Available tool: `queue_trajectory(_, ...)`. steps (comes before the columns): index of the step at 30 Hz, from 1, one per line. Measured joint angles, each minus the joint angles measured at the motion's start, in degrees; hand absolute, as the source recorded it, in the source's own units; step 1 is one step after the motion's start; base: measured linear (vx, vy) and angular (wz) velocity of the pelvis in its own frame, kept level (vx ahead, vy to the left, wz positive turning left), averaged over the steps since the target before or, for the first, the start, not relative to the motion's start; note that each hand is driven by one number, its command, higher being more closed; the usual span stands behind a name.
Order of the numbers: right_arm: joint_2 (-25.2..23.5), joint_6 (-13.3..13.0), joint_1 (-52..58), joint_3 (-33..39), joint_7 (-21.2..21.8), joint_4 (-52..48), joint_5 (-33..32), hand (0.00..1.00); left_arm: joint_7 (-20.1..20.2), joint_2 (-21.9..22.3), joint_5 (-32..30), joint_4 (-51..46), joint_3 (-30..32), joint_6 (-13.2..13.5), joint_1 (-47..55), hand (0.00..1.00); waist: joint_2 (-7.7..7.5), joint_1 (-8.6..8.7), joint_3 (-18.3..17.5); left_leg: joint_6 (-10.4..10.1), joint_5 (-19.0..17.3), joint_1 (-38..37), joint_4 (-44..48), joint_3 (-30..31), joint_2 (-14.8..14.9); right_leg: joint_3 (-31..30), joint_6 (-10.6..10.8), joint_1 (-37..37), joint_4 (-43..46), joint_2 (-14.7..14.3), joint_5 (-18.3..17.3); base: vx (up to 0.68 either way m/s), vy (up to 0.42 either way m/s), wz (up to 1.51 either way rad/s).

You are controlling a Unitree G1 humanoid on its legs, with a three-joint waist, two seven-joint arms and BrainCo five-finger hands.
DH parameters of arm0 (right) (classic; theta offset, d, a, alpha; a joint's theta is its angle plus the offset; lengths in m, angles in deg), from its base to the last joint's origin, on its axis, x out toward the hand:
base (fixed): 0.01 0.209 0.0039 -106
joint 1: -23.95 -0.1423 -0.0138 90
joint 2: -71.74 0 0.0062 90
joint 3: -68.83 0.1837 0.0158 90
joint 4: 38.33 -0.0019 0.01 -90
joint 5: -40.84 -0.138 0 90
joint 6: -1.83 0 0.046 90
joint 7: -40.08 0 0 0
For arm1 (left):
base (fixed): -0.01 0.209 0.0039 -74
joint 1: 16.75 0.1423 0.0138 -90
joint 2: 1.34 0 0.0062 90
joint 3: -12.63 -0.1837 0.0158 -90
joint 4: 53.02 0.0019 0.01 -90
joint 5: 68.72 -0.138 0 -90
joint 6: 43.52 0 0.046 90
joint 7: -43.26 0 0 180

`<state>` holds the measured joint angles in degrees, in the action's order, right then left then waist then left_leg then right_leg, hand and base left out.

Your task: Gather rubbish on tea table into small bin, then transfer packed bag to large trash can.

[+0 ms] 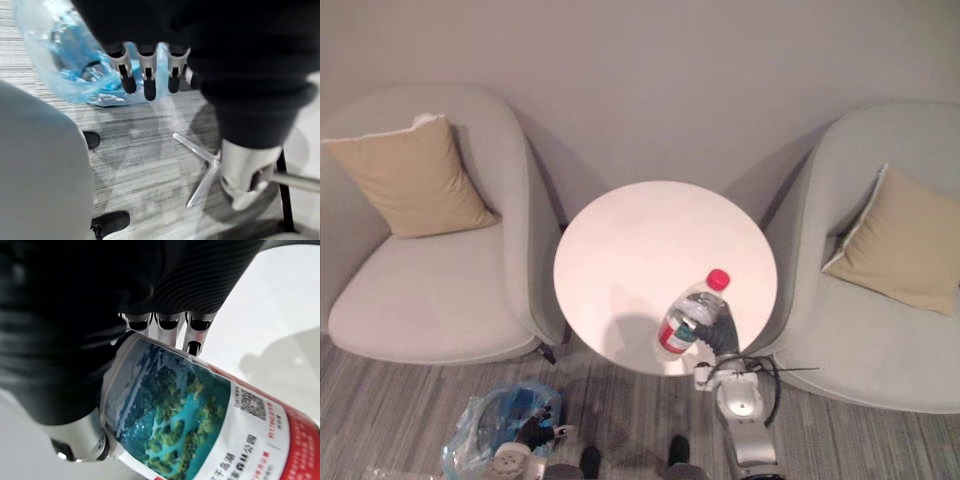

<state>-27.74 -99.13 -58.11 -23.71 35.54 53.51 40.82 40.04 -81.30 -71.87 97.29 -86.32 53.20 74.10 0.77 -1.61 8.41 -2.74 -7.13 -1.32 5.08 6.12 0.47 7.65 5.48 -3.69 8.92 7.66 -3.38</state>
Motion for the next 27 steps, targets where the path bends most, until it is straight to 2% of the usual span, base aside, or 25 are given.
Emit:
queue_trajectory(2, 0.1, -0.1, 1.3, 0.1, -0.3, -1.9, 0.0, 1.0, -0.1, 0.0, 0.0, 0.1, -0.8, 0.0, -0.1, 0.0, -0.05, 0.87, -0.4, 0.5, -0.3, 1.8, 2.2, 2.4, -0.9, -2.2, 2.0, -1.5, 5.1, 1.0, -3.1, -0.05, 0.023, 0.8)
queue_trajectory(3, -0.1, -0.1, 2.1, 0.3, -0.9, -3.0, 0.1, 1.0, -0.1, 0.0, 0.0, 0.2, -1.1, 0.0, -0.1, 0.0, -0.53, 1.56, -0.6, 0.5, -0.3, 3.4, 3.0, 4.4, -1.6, -5.7, 2.2, -3.0, 9.8, 1.4, -6.1, -0.04, -0.015, 1.2)
queue_trajectory(4, -0.4, -0.1, 2.3, 0.5, -1.2, -3.3, 0.2, 1.0, -0.2, -0.5, 0.1, 0.1, -1.0, 0.0, 0.0, 0.0, -1.42, 1.46, -0.9, 0.4, -0.3, 4.8, 4.3, 6.4, -2.6, -8.7, 2.3, -3.9, 12.7, 1.5, -8.3, -0.04, -0.056, 1.14)
queue_trajectory(5, -0.6, -0.1, 2.3, 0.4, -1.2, -3.2, 0.3, 1.0, -0.3, -0.8, 0.7, -0.1, -0.9, 0.0, -0.1, 0.0, -1.95, 1.23, -1.5, 0.1, -0.2, 5.4, 5.0, 7.2, -3.1, -9.6, 2.2, -4.1, 12.6, 1.5, -8.9, -0.04, -0.125, 0.79)
queue_trajectory(6, -0.7, -0.1, 1.6, 0.1, -1.4, -3.2, 0.7, 1.0, -0.5, -0.9, 1.2, -0.1, -0.7, 0.0, -0.2, 0.0, -1.97, 0.07, -2.3, -0.4, 0.0, 7.3, 5.9, 7.7, -3.1, -9.5, 1.6, -3.9, 10.4, 1.3, -9.7, -0.07, -0.142, 0.4)
queue_trajectory(7, -0.7, -0.1, 1.2, 0.0, -1.6, -3.2, 1.1, 1.0, -0.5, -0.7, 1.2, -0.1, -0.5, 0.0, -0.2, 0.0, -1.46, -0.43, -2.5, -0.6, 0.1, 8.1, 6.3, 8.0, -2.8, -9.1, 1.0, -3.9, 9.4, 1.1, -9.3, -0.06, -0.116, 0.45)
queue_trajectory(9, -0.3, -0.1, -0.8, -0.4, -2.6, -3.1, 2.0, 1.0, -0.6, 0.7, 1.2, -0.1, 0.1, 0.0, 0.0, 0.0, 1.29, -1.19, -2.3, -2.7, 1.6, 10.4, 6.4, 10.7, -1.0, -5.7, -0.4, -2.6, 5.3, -0.8, -6.4, -0.12, -0.089, 0.63)
queue_trajectory(10, -0.1, -0.1, -1.1, -0.7, -2.8, -3.1, 2.0, 1.0, -0.7, 0.8, 1.8, -0.1, 0.1, 0.0, -0.1, 0.0, 1.82, -1.29, -2.1, -3.3, 2.4, 11.0, 6.1, 11.4, -0.5, -4.1, -0.8, -2.1, 4.3, -1.3, -5.8, -0.15, -0.102, 0.7)
queue_trajectory(11, -0.1, -0.2, -1.3, -0.9, -2.9, -3.1, 1.8, 1.0, -0.7, 0.9, 2.3, -0.2, 0.1, 0.0, -0.1, 0.0, 2.19, -1.32, -1.8, -3.9, 3.2, 11.7, 6.0, 11.6, 0.0, -2.8, -1.4, -2.0, 4.0, -1.7, -5.4, -0.13, -0.092, 0.74)
queue_trajectory(13, -0.1, -0.2, -1.8, -1.0, -3.3, -2.6, 1.7, 1.0, -0.7, 1.3, 3.1, -1.0, 0.2, 0.0, -0.1, 0.0, 2.7, -1.36, -1.0, -4.3, 6.8, 13.5, 5.5, 8.2, 0.7, -0.4, -2.4, -2.0, 3.7, -2.1, -4.7, -0.13, -0.079, 0.71)
queue_trajectory(14, 0.0, 0.0, -2.2, -1.0, -3.4, -1.9, 1.7, 1.0, -1.0, 1.2, 3.3, -1.5, 0.3, 0.0, 0.0, 0.0, 2.6, -1.57, -0.6, -4.0, 10.5, 13.3, 2.9, 5.5, 0.9, 1.0, -3.1, -2.0, 3.8, -2.0, -4.4, -0.18, -0.076, 0.76)
queue_trajectory(15, -0.3, 0.0, -2.5, -1.0, -3.6, -1.4, 1.7, 1.0, -1.2, 0.8, 3.3, -2.2, 0.3, 0.0, 0.1, 0.0, 1.62, -1.48, -0.1, -3.6, 13.9, 12.6, -1.0, 4.4, 0.6, 3.2, -4.6, -2.6, 3.4, -0.2, -4.4, -0.2, -0.042, 0.77)
queue_trajectory(16, -0.3, 0.0, -2.7, -0.9, -3.7, -1.1, 1.7, 1.0, -1.2, 0.7, 3.3, -2.5, 0.3, 0.0, 0.1, 0.0, 1.48, -1.31, 0.0, -2.5, 13.5, 13.2, 0.4, 1.5, 0.6, 4.7, -4.9, -3.2, 3.5, 0.5, -4.2, -0.3, -0.06, 0.89)
queue_trajectory(17, 0.0, 0.1, -2.7, -0.4, -4.2, -0.7, 1.7, 1.0, -1.2, 0.8, 3.3, -2.6, 0.3, -0.1, 0.2, 0.0, 1.83, -0.84, -0.2, 0.5, 9.1, 14.6, 7.4, -4.4, 0.7, 6.9, -4.8, -3.6, 3.1, 1.8, -3.2, -0.24, -0.038, 0.79)
queue_trajectory(19, 0.4, 0.1, -2.7, 0.3, -4.8, -0.3, 1.6, 1.0, -1.2, 0.9, 3.3, -2.5, 0.2, -0.1, 0.6, 0.0, 1.96, 0.13, -0.3, 2.0, 4.3, 13.8, 13.3, -11.1, 2.2, 9.5, -4.8, -3.4, 1.7, 3.2, -1.8, -0.21, -0.003, 0.87)
queue_trajectory(21, 0.3, 0.2, -2.7, 1.3, -5.5, -0.2, 1.7, 1.0, -1.4, 0.9, 3.1, -2.3, -0.3, -0.6, 1.0, 0.0, 2.25, 1.37, -0.5, -0.1, 0.8, 10.1, 13.7, -18.0, 5.5, 13.3, -3.7, -3.1, 0.0, 4.2, 0.1, -0.15, 0.096, 0.99)
queue_trajectory(22, 0.2, 0.2, -2.4, 1.9, -5.6, -0.2, 1.7, 1.0, -1.4, 1.1, 3.0, -2.3, -1.1, -0.8, 1.0, 0.0, 2.64, 1.57, -0.8, -0.5, -0.2, 8.9, 12.3, -19.3, 6.3, 14.4, -2.8, -3.1, -0.4, 4.2, 0.8, -0.1, 0.17, 0.88)
queue_trajectory(23, 0.2, 0.2, -2.2, 2.9, -5.7, -0.2, 1.7, 1.0, -1.4, 1.6, 2.1, -2.2, -1.8, -0.9, 1.0, 0.0, 3.83, 1.71, -1.4, -1.1, -0.8, 7.6, 8.2, -19.8, 6.4, 15.4, -1.9, -2.8, -1.4, 3.6, 1.6, -0.09, 0.213, 0.84)
queue_trajectory(24, -0.5, 0.5, -1.9, 3.9, -5.7, 0.3, 1.7, 1.0, -1.3, 1.7, 1.5, -2.3, -2.2, -0.9, 0.7, 0.0, 3.07, 1.56, -1.1, -1.7, -0.2, 6.4, 4.4, -19.6, 5.4, 16.3, -1.0, -1.1, -4.3, 3.4, 3.6, -0.06, 0.171, 0.82)
queue_trajectory(25, -2.0, 0.7, -1.4, 4.2, -5.6, 0.4, 1.7, 1.0, -1.2, 0.8, 1.0, -2.2, -2.3, -0.9, 0.6, 0.0, 1.85, 1.3, -1.3, -1.2, 0.8, 5.8, 2.7, -18.8, 3.9, 15.5, -0.4, 0.4, -7.2, 3.4, 5.1, -0.06, 0.143, 0.65)
queue_trajectory(27, -3.3, 0.7, -0.6, 3.3, -5.5, 0.3, 1.8, 1.0, -1.2, 0.3, 0.9, -1.3, -2.3, -0.9, 0.9, 0.0, 1.15, 1.38, -2.0, -0.4, 1.3, 4.6, 1.5, -17.8, 2.2, 13.9, 0.3, 2.6, -9.3, 3.9, 5.9, -0.05, 0.146, 0.39)
